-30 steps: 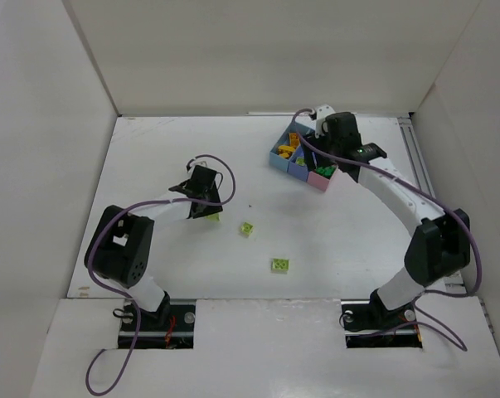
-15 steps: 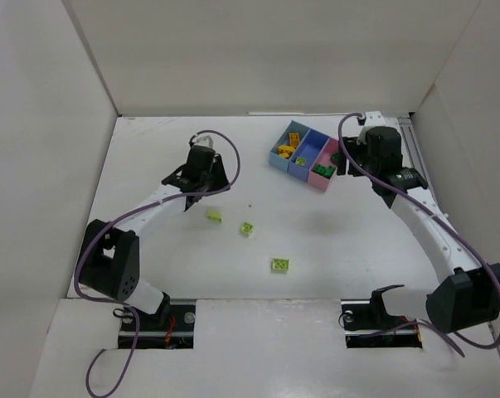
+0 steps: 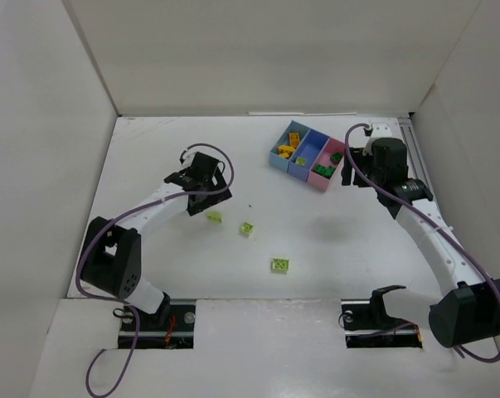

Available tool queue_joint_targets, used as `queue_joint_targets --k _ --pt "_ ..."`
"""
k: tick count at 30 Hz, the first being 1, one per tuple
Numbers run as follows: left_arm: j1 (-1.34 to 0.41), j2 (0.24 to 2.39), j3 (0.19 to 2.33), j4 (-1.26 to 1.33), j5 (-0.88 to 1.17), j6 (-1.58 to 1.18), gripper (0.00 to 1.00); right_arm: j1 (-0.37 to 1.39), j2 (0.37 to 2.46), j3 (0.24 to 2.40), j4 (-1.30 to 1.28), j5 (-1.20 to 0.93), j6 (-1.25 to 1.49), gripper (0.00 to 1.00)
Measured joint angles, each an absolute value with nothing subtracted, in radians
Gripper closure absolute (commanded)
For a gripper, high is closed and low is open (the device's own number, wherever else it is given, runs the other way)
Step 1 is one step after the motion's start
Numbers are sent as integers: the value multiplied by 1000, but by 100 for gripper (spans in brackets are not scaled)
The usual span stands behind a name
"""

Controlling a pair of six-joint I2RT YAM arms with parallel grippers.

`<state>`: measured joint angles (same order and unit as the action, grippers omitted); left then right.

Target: Sort the legos into containers by color

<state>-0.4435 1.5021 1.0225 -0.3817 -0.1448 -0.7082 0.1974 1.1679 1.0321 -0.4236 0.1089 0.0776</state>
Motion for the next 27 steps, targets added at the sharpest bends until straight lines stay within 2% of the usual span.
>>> queue_joint_targets --k 9,17,18,20,25,27 --pt "-448 1608 1012 -429 -162 -1008 20 197 1192 1032 -446 109 76 22" --pt "-456 1674 1011 -432 -169 -1143 28 186 1201 1032 -463 121 72 22" --pt "-456 1674 1011 -432 -175 -1155 32 183 1205 1032 -464 122 71 22" --pt "-456 1675 1012 -437 -192 -1174 32 181 1211 1032 -465 124 71 22" --pt "-456 1686 1016 -449 -232 -1207 47 173 1217 1032 -465 124 68 22" --pt "-456 1693 1022 -453 -244 -1209 57 171 1217 1032 -465 125 68 22"
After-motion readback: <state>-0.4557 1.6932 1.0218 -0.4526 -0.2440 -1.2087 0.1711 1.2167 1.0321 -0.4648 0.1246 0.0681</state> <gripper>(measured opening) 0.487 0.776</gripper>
